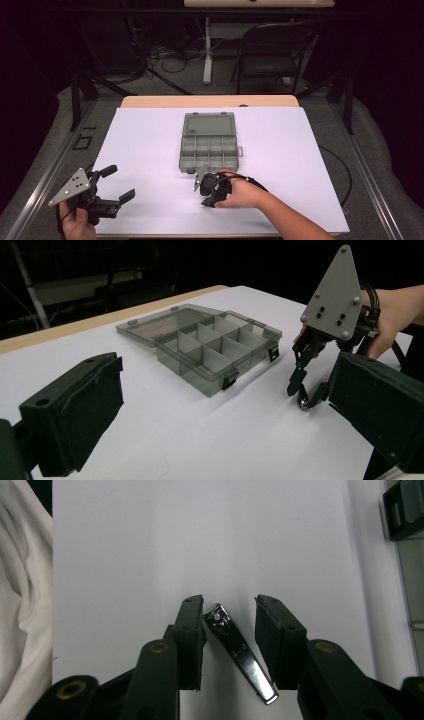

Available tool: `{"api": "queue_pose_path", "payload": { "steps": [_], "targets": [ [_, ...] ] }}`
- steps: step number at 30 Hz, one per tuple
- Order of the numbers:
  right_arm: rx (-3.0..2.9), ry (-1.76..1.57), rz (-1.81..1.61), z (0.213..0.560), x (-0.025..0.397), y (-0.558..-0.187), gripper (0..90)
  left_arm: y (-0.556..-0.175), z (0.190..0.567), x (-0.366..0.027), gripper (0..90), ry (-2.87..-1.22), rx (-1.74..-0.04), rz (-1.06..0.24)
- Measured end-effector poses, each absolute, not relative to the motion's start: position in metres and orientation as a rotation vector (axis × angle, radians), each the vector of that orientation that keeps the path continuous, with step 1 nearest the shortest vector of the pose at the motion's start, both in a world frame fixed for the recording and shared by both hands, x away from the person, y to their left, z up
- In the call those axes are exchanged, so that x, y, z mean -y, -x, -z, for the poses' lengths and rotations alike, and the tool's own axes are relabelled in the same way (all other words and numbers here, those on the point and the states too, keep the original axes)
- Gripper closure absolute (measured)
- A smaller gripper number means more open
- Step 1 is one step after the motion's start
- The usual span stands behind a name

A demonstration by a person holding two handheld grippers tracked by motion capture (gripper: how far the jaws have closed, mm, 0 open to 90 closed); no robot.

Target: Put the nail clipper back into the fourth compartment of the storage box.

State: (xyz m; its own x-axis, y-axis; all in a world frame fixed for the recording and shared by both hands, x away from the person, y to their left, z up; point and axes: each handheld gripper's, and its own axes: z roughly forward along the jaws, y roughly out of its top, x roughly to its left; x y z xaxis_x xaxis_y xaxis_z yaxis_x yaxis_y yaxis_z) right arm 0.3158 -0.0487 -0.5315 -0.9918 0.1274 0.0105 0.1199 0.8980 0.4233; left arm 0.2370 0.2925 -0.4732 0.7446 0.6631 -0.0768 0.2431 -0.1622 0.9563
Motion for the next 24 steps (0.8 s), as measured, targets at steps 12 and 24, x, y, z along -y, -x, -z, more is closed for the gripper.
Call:
{"api": "queue_pose_path", "payload": {
  "steps": [12,24],
  "targets": [
    [-3.052,-0.186,-0.657,0.5331,0.0465,-0.3142,70.6,-0.2374,0.4734,-0.2927,0.8,-1.737,-0.719,-0.430],
    [-3.059,-0.207,-0.612,0.5346,0.0432,-0.3111,78.4,-0.2374,0.4736,-0.2923,0.8,-1.739,-0.721,-0.432]
  ]
}}
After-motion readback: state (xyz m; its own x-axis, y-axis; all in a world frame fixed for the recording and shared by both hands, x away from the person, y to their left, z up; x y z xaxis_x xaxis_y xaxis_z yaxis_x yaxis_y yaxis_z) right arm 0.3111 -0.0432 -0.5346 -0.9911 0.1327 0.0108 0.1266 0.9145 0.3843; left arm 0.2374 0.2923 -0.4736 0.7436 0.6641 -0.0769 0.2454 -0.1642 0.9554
